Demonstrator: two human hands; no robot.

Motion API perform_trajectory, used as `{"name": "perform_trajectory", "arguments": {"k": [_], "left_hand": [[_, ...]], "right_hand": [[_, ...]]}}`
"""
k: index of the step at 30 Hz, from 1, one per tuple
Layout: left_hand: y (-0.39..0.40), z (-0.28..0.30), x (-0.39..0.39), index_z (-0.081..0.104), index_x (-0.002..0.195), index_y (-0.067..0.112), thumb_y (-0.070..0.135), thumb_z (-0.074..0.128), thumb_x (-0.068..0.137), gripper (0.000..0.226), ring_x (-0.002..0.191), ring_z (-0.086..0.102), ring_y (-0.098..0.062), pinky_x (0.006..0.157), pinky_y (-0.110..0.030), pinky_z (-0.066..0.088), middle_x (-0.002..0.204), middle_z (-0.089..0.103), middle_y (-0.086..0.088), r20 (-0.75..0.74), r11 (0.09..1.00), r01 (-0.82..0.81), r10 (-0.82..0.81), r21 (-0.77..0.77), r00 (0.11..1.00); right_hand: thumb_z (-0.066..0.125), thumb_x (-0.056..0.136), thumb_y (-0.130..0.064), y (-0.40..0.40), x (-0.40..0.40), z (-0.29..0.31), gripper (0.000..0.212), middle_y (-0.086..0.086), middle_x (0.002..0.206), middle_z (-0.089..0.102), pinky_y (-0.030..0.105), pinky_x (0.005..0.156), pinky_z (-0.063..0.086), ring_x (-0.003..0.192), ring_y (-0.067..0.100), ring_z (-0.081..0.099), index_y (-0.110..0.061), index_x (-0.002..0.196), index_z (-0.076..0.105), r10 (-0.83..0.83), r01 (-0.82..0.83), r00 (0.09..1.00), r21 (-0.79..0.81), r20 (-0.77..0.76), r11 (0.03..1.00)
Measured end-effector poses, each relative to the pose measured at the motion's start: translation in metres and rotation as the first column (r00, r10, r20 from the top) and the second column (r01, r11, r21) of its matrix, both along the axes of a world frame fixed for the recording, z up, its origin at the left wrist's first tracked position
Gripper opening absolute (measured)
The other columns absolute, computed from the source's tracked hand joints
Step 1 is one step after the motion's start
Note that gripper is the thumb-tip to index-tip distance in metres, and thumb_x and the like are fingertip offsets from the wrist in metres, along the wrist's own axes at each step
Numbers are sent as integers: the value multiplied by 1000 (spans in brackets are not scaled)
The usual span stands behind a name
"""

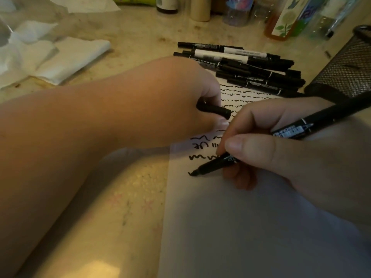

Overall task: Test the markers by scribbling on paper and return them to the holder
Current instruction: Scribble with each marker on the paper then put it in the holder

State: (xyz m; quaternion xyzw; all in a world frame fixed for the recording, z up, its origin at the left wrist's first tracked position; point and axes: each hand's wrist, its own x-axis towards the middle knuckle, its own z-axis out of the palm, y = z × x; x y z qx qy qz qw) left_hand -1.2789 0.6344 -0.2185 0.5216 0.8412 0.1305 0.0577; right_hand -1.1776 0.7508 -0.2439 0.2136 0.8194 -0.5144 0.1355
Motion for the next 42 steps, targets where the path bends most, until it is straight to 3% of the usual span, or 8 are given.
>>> {"name": "perform_trajectory", "arguments": {"k": [3,8,15,19,24,28,35,42], "left_hand": [[-3,0,0,67,97,33,54,44,74,39,62,51,-3,55,-11,36,75,59,12,3,1000,-10,10,-7,1000],[-5,-2,-2,68,94,32,57,41,68,45,63,52,-2,63,-11,40,71,58,12,8,999,15,-15,47,1000],[-8,-6,-6,69,86,30,62,38,70,47,66,55,-5,63,-4,36,62,57,12,35,990,52,-57,129,998],[-10,-6,-6,69,87,31,67,36,71,51,63,55,-9,47,-16,35,63,59,8,12,993,56,-58,108,998],[-10,-2,-6,68,83,30,74,23,59,67,58,58,-7,55,-25,45,62,63,7,28,994,53,-56,95,998],[-7,3,-2,50,63,34,74,32,59,44,53,56,-4,52,-20,33,55,61,10,79,999,-3,0,44,997],[-6,5,-2,57,102,39,45,47,88,18,74,56,0,62,-16,39,79,62,13,120,995,-90,85,32,989],[-8,5,-4,58,100,44,50,46,86,19,71,55,2,59,-17,39,77,64,16,122,994,-102,98,28,988]], "right_hand": [[55,98,-9,-4,8,5,62,6,35,56,16,29,39,26,17,54,-18,38,68,11,-11,999,16,-51,1000],[64,70,-17,-12,29,15,15,11,50,67,19,36,45,37,16,60,-3,66,70,-73,19,874,-117,-481,993],[62,70,-14,-4,28,10,16,12,49,66,19,35,43,35,16,59,-2,64,69,-71,24,859,-100,-507,995],[61,71,-16,1,28,11,16,12,51,67,22,37,45,38,21,61,-5,69,72,-51,21,862,-65,-504,998],[60,72,-18,5,27,11,17,10,50,67,22,36,44,37,19,60,-10,68,74,-40,11,878,-63,-477,998],[57,74,-21,12,22,15,22,7,48,63,22,35,42,37,16,56,-17,60,74,-112,37,870,-163,-480,986],[59,77,-21,36,22,24,18,1,47,44,21,40,34,38,13,40,-16,65,70,-455,197,747,-492,-485,848],[66,79,-16,42,21,24,8,2,53,51,25,42,36,43,16,44,-11,77,61,-495,243,680,-470,-541,848]]}}
